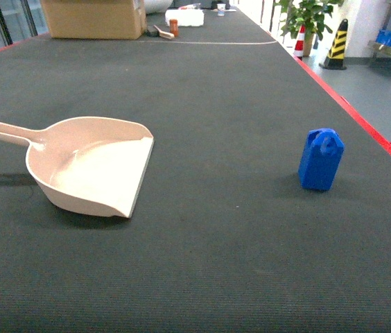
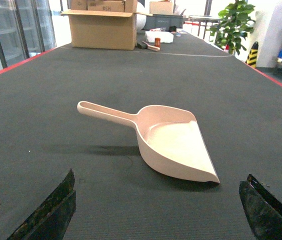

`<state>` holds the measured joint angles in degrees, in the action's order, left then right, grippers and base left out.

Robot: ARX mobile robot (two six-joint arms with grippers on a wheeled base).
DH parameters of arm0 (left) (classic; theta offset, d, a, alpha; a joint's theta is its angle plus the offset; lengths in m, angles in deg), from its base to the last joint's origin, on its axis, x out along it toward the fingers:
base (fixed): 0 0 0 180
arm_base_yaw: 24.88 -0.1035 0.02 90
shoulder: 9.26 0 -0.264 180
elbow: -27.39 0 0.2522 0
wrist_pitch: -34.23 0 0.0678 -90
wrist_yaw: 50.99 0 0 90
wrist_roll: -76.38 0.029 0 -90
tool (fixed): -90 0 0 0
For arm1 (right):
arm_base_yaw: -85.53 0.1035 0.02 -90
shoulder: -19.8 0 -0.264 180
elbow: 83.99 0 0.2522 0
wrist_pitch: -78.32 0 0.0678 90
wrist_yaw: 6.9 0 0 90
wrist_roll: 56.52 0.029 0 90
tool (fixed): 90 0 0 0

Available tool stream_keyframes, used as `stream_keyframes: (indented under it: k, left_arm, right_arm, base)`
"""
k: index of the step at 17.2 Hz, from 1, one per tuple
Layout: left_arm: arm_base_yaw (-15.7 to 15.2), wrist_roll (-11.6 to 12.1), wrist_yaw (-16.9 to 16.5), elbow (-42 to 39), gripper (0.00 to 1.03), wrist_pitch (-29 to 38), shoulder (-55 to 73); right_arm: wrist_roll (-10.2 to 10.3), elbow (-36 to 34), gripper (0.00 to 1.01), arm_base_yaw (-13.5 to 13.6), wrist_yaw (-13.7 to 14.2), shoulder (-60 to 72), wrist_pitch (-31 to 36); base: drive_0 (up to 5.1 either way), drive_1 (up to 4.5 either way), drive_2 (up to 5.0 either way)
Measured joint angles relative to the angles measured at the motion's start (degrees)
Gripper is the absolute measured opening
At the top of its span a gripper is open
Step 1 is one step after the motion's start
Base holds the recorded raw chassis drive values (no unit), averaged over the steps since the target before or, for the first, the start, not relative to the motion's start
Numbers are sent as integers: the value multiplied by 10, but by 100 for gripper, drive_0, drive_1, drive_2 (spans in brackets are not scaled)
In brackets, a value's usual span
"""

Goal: Place part in tray to right shelf

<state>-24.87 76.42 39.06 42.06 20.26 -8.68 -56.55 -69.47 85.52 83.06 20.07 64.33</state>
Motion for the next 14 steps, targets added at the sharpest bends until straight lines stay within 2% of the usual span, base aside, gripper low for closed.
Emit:
stream_keyframes:
  k: [14]
  left_arm:
    - [0,0,0,0,98,0,0]
  right_arm:
    - [0,0,98,0,0,0,0]
  base:
    - [0,0,0]
